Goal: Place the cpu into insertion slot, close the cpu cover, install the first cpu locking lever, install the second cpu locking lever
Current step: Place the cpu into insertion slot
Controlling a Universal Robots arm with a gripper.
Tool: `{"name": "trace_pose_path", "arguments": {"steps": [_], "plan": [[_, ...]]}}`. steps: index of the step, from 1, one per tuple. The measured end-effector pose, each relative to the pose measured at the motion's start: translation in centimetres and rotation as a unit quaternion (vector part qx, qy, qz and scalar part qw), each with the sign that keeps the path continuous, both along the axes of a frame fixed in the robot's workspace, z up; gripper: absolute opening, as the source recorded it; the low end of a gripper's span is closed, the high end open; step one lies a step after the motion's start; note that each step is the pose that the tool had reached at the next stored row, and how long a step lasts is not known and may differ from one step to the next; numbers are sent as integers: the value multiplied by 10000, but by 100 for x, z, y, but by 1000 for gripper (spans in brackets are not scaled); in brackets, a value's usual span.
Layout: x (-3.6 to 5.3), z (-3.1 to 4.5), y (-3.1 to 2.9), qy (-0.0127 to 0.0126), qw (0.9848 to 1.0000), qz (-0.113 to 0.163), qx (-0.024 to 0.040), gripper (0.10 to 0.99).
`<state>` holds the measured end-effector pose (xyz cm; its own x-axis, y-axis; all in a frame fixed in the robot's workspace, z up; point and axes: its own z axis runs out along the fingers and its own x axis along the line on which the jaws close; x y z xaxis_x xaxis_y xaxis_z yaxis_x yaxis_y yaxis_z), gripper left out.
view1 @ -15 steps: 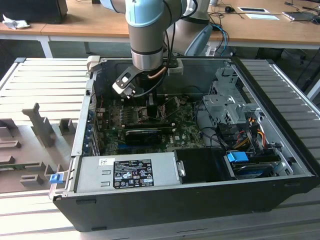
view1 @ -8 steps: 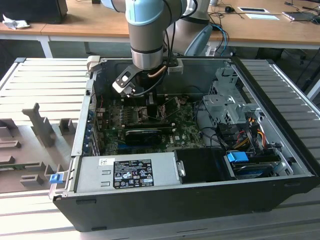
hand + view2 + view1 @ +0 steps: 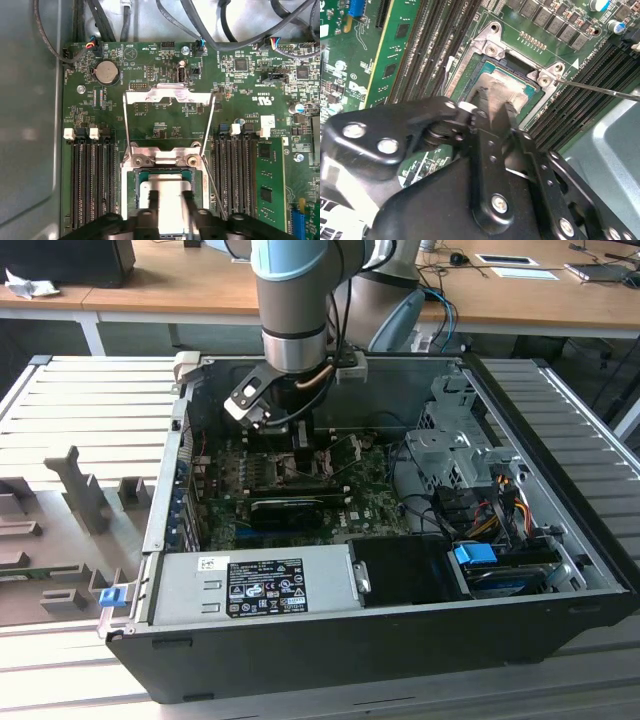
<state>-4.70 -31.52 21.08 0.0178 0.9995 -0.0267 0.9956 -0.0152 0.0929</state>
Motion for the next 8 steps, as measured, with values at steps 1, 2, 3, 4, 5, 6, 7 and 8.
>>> {"name": "trace_pose_path", "arguments": {"steps": [1, 2, 3, 4, 5, 6, 7, 8], "plan": [[0, 8, -1, 1, 10000, 0, -22, 220], [0, 16, 0, 2, 10000, 0, -34, 157], [0, 22, -1, 3, 10000, 1, -41, 157], [0, 32, -1, 2, 10000, 0, -49, 106], [0, 41, 0, 3, 10000, 1, -53, 106], [0, 47, 0, 2, 10000, 1, -54, 106], [0, 52, 0, 2, 10000, 1, -53, 106], [0, 57, 0, 2, 10000, 0, -53, 106]]}}
